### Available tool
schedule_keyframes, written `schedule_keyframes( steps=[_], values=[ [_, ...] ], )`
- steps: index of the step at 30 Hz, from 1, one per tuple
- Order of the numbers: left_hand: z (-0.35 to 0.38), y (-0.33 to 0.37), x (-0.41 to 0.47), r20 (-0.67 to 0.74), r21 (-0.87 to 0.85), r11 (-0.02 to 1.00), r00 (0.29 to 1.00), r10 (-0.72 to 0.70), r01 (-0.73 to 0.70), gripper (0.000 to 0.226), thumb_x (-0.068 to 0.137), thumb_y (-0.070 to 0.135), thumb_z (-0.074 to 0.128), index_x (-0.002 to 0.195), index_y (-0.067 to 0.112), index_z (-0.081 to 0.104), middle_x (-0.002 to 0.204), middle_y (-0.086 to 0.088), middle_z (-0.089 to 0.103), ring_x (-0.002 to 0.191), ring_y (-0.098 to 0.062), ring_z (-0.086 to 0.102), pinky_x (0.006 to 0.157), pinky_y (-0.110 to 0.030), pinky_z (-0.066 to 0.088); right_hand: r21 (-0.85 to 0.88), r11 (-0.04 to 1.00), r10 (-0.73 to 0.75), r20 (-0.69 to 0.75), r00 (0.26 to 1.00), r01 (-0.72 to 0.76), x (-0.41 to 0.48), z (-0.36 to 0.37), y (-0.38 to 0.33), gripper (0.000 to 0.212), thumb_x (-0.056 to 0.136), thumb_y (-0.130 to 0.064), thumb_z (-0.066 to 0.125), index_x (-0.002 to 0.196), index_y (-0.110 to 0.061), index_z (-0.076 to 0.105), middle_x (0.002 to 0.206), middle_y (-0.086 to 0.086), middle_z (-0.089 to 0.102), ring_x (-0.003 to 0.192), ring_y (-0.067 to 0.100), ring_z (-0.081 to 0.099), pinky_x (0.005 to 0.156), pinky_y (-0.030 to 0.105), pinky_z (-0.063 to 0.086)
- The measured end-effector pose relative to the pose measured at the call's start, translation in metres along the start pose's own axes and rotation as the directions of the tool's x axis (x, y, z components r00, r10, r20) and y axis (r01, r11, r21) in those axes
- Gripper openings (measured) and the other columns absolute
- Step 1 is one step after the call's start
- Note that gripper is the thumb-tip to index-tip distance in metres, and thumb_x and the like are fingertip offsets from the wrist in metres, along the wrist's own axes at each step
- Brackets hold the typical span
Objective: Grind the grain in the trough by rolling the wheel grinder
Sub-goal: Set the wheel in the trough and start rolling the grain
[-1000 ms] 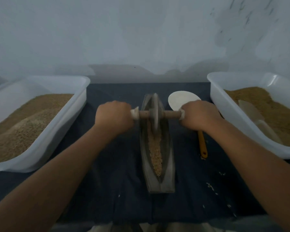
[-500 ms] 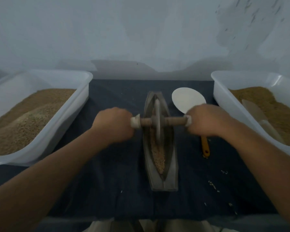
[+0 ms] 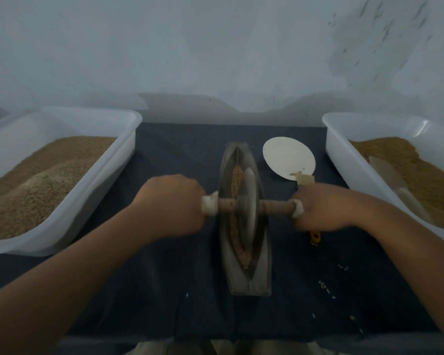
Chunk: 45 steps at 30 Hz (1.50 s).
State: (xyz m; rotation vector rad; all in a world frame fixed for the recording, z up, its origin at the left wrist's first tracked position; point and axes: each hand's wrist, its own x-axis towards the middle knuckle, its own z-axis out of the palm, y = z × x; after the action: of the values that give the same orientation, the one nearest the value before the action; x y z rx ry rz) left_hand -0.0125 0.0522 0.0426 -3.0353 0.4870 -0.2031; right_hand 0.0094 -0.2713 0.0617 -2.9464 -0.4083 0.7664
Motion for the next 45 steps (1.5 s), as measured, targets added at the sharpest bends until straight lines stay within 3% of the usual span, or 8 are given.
schedule_keyframes(
  steps=[6,15,23,26,32,36,40,45],
  values=[
    [-0.004,-0.009,0.091,-0.036,-0.005,0.984,0.984,-0.176,0.176,0.034,0.083,0.054,0.061,0.070,0.023,0.056,0.076,0.003,0.063,0.069,-0.024,0.061,0.070,-0.036,0.053,-0.152,0.959,0.087,-0.645,0.759,-0.239,0.067,-0.023,-0.007,0.029,0.091,-0.051,0.051,0.071,-0.030,0.053,0.071,-0.007,0.056,0.066,0.017,0.054,0.063,0.035,0.048],
    [0.007,-0.014,-0.001,0.293,-0.209,0.976,0.956,0.003,0.062,0.028,0.061,0.053,0.054,0.064,0.026,0.062,0.056,0.012,0.060,0.053,-0.002,0.058,0.048,-0.024,0.041,-0.109,0.994,-0.023,-0.008,1.000,0.022,0.002,-0.016,-0.008,0.023,0.065,-0.049,0.059,0.066,-0.026,0.062,0.048,-0.016,0.058,0.040,0.002,0.051,0.049,0.028,0.043],
    [0.000,-0.008,0.095,-0.101,0.040,0.985,0.981,-0.165,0.170,0.041,0.083,0.062,0.056,0.070,0.023,0.056,0.076,0.005,0.061,0.070,-0.025,0.058,0.066,-0.033,0.046,-0.174,0.962,0.058,-0.628,0.776,-0.213,0.075,-0.027,-0.003,0.028,0.090,-0.050,0.052,0.069,-0.032,0.049,0.074,-0.007,0.059,0.069,0.017,0.058,0.066,0.036,0.050],
    [-0.005,-0.008,0.093,0.000,0.012,0.992,0.993,-0.122,0.122,0.034,0.085,0.057,0.060,0.077,0.023,0.062,0.082,0.003,0.065,0.077,-0.025,0.065,0.068,-0.034,0.049,-0.157,0.967,0.086,-0.544,0.834,-0.202,0.072,-0.027,-0.001,0.030,0.091,-0.053,0.052,0.070,-0.030,0.054,0.073,-0.006,0.058,0.069,0.017,0.058,0.065,0.035,0.050],
    [-0.009,-0.010,0.001,0.350,-0.144,0.990,0.935,0.054,-0.003,0.026,0.060,0.048,0.056,0.065,0.023,0.061,0.058,0.007,0.061,0.054,-0.006,0.059,0.049,-0.024,0.042,-0.035,0.999,-0.020,0.077,0.997,0.023,-0.004,-0.013,-0.008,0.016,0.072,-0.041,0.064,0.066,-0.026,0.061,0.048,-0.013,0.056,0.040,0.002,0.048,0.043,0.021,0.037],
    [-0.007,-0.008,0.034,0.188,-0.016,1.000,0.982,-0.013,0.016,0.026,0.070,0.050,0.059,0.068,0.025,0.057,0.065,0.008,0.057,0.061,-0.013,0.057,0.056,-0.028,0.042,-0.150,0.988,-0.010,-0.229,0.973,-0.026,0.019,-0.016,-0.010,0.021,0.089,-0.039,0.061,0.072,-0.027,0.062,0.064,-0.007,0.064,0.057,0.006,0.059,0.053,0.028,0.043],
    [-0.006,-0.005,0.098,-0.078,0.077,0.986,0.987,-0.143,0.149,0.033,0.082,0.053,0.065,0.071,0.023,0.058,0.069,0.007,0.055,0.065,-0.023,0.056,0.063,-0.032,0.044,-0.143,0.963,0.105,-0.582,0.806,-0.229,0.066,-0.028,-0.009,0.028,0.097,-0.048,0.048,0.081,-0.029,0.062,0.077,-0.004,0.060,0.069,0.017,0.056,0.066,0.036,0.049],
    [-0.002,-0.013,0.071,0.149,-0.092,0.994,0.988,-0.042,0.056,0.023,0.078,0.047,0.066,0.073,0.025,0.060,0.079,0.005,0.065,0.073,-0.021,0.064,0.067,-0.033,0.050,-0.164,0.978,0.060,-0.358,0.932,-0.126,0.048,-0.031,-0.009,0.021,0.091,-0.042,0.059,0.077,-0.027,0.062,0.074,-0.003,0.067,0.067,0.013,0.063,0.061,0.033,0.050]
  ],
)
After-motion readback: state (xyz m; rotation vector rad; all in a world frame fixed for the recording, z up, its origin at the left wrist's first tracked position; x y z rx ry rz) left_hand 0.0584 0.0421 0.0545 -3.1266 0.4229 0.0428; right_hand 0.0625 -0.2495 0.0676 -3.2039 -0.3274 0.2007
